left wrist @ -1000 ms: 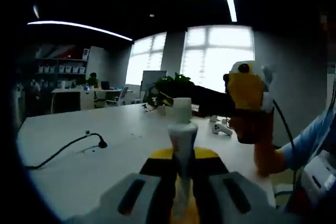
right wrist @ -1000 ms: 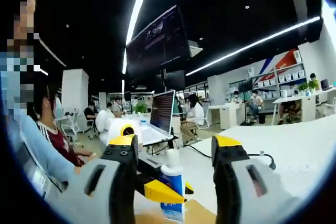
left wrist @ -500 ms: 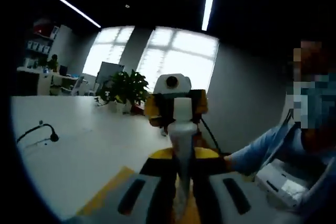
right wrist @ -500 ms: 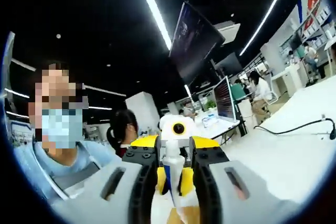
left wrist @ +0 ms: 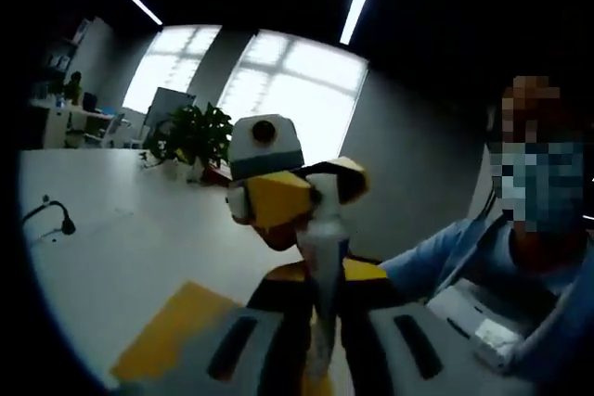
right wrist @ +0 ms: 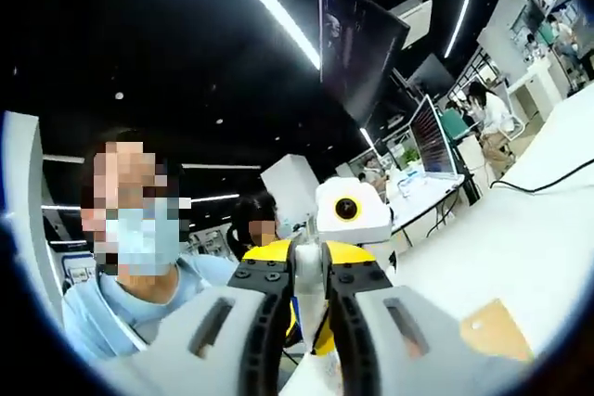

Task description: Pick up the toothpaste unscrew the cap squeeze it onto the small board screw the cap back on and return it to the table

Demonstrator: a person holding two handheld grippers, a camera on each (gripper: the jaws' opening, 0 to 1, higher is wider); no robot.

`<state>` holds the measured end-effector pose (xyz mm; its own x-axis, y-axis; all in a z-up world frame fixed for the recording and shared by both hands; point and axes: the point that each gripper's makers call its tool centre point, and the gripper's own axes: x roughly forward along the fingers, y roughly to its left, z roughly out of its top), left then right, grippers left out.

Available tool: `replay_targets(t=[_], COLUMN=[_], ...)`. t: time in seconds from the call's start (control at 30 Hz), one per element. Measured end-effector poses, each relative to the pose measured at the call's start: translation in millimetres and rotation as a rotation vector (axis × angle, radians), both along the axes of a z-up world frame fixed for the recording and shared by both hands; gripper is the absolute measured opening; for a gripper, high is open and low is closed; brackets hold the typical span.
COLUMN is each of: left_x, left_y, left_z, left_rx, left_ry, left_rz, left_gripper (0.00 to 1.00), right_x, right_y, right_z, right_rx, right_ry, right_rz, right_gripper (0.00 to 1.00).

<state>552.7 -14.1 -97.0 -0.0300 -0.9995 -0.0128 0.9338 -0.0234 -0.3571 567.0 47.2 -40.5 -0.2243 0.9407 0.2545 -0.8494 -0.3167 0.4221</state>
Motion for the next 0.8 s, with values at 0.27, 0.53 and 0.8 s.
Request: replay_targets(t=[0.27,0.53,0.8], left_x=[57.9,81.4,91.5], left_y=[18,31,35], left_z=[-14.7,-5.6,-7.9], left_rx=[0.172,0.151,0.185], left_ry=[-0.17,-0.216,-0.262], left_rz=[0.404,0.64,0.724], left_gripper=[0.08,0.09,0.09], right_x=[50,73,75], right_y=[3,3,-4], right_z=[-9.9,0.5,-6.1], right_rx=[-0.155,-0.196,-0.254], right_ry=[-0.242,-0.39,-0.441], right_rz=[-0.43,-0.799,-0.99], right_gripper=[0.12,0.11,0.11])
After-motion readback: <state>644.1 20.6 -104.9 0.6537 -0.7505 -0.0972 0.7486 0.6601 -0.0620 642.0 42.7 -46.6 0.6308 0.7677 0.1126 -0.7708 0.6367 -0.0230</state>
